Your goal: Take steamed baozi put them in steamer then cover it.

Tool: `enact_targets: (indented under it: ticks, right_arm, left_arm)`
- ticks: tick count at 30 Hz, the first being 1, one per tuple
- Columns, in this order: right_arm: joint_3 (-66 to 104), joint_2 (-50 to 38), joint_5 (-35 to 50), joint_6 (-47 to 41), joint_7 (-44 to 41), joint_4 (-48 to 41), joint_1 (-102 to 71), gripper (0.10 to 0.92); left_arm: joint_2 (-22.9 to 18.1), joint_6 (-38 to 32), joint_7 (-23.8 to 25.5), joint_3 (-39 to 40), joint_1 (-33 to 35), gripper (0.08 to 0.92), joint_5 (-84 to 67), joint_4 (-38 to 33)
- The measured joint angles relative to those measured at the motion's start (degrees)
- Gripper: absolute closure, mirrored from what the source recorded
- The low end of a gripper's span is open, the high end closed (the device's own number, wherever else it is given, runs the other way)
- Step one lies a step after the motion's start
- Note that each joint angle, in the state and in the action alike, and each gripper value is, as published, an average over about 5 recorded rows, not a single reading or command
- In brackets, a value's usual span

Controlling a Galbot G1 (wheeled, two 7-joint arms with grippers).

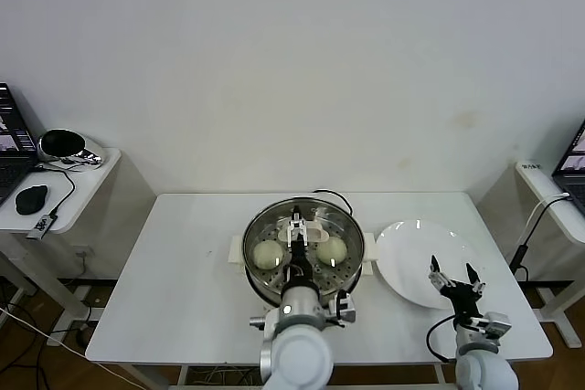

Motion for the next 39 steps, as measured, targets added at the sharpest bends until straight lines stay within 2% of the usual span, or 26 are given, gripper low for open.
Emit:
enact_targets:
  ticks: [9, 15, 21, 28, 31, 34, 39]
  right_arm:
    - [-0.3, -0.5, -0.2, 0.5, -0.3, -0.2, -0.2, 0.203]
    - [-0.8, -0.5, -0.2, 0.8, -1.0, 0.7, -1.2, 0.203]
    - [-1.6, -1.0, -0.7, 1.5, -2.1, 2.0, -2.5, 0.203]
    - [-2.3, -1.8, -2.1, 2.1, -3.7, 4.1, -4.7, 0.203]
    - [-2.4, -1.8, -3.4, 1.4, -4.9, 5.6, -6.1, 0.203]
    - [-2.8, -1.8, -4.7, 0.5, -5.8, 7.3, -7.7, 0.203]
    - [-3.3, -1.3, -6.7, -0.4, -6.2, 9.7, -10.4, 0.203]
  left_arm:
    - [1.3, 0.0, -0.4, -0.5, 2.5, 0.177, -0.9, -4.7]
    - [3.1, 0.0, -2.9, -2.6, 4.7, 0.177, -5.0, -10.2]
    - [5.8, 0.0, -12.7, -9.0, 7.4, 0.177, -19.4, -14.1]
    - [6.6, -0.9, -24.6, -23.1, 13.8, 0.177, -45.5, -14.8]
    - [6.4, -4.3, -28.3, -28.9, 17.7, 0.177, -56.5, -13.9]
    - [6.2, -10.6, -31.3, -33.2, 21.6, 0.177, -66.8, -12.6]
    - [5.9, -23.2, -32.9, -38.7, 27.2, 0.177, -81.8, -10.3]
